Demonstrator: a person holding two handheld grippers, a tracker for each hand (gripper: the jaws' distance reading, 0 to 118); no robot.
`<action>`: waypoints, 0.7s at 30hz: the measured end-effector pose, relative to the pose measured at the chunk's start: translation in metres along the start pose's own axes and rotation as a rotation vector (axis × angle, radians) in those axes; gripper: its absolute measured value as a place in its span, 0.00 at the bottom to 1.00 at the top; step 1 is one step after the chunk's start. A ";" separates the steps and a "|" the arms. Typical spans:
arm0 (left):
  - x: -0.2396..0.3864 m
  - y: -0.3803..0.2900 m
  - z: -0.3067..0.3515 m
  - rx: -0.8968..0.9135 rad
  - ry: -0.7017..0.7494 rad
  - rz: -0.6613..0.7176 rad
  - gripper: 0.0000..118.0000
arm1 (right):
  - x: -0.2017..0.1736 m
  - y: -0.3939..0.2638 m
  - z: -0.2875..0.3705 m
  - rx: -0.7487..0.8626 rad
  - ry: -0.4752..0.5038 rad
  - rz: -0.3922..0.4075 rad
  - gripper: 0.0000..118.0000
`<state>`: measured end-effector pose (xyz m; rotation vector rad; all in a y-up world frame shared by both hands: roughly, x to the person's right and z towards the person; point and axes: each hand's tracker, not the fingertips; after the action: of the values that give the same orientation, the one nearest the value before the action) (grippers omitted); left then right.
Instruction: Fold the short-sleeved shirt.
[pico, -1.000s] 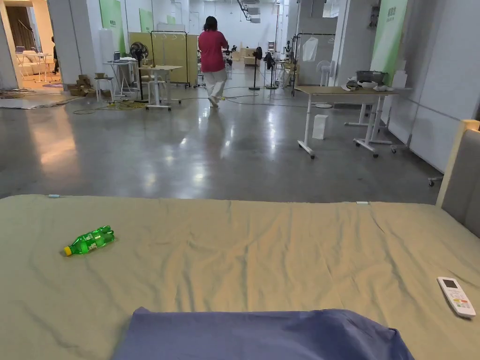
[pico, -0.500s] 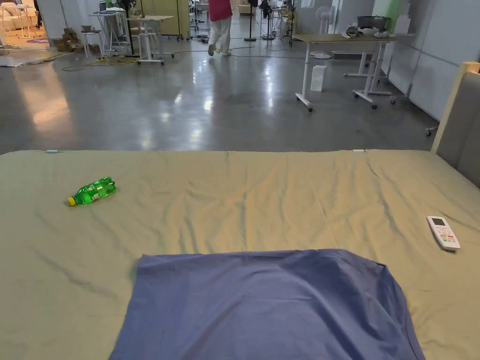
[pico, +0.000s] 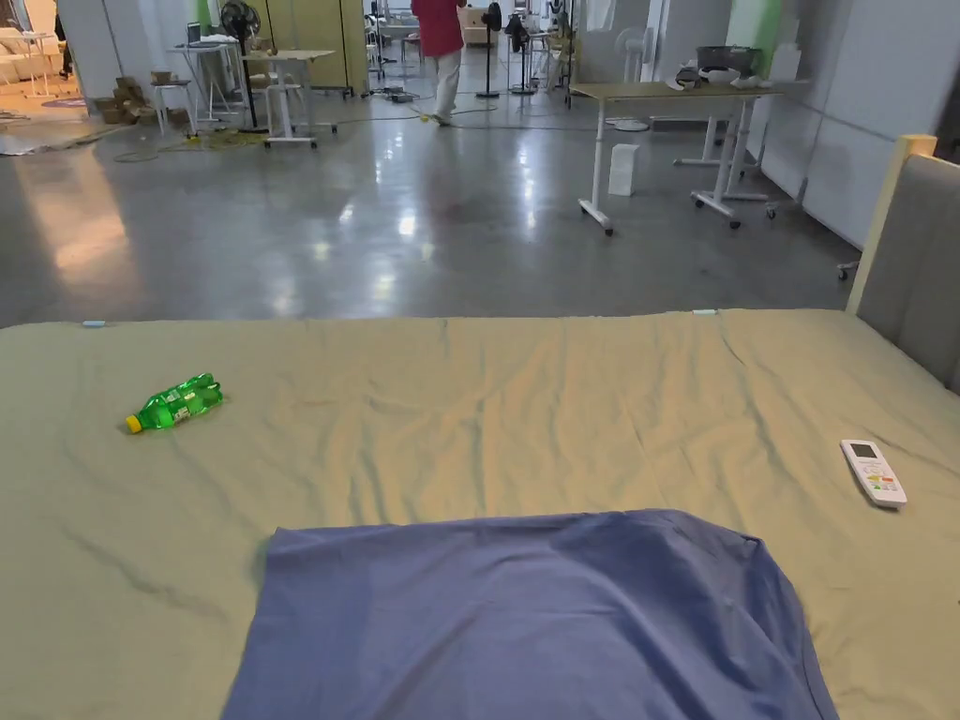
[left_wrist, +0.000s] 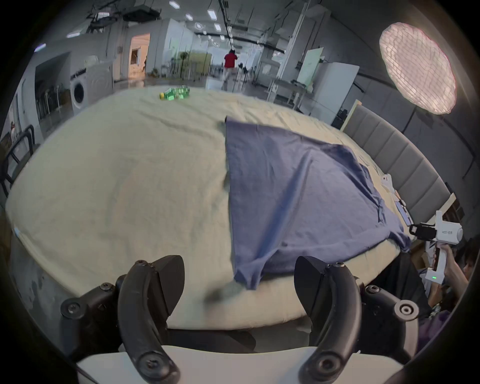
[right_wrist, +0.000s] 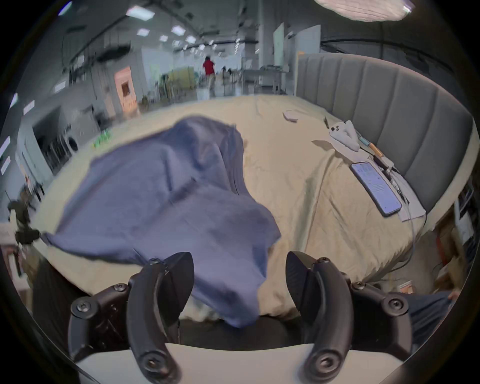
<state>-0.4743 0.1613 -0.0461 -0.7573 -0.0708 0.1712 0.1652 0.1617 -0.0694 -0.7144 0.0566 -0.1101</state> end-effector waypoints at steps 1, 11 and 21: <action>0.010 0.007 0.010 0.041 0.001 -0.045 0.75 | -0.003 0.003 0.009 0.034 0.042 -0.039 0.65; 0.133 0.056 0.100 0.506 0.100 -0.271 0.73 | -0.075 0.049 0.074 0.384 0.076 0.066 0.66; 0.157 0.064 0.120 0.531 0.073 -0.320 0.07 | -0.114 0.055 0.097 0.490 0.122 0.184 0.16</action>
<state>-0.3428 0.3161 -0.0027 -0.2148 -0.0725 -0.1412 0.0650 0.2793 -0.0307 -0.2099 0.2046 0.0103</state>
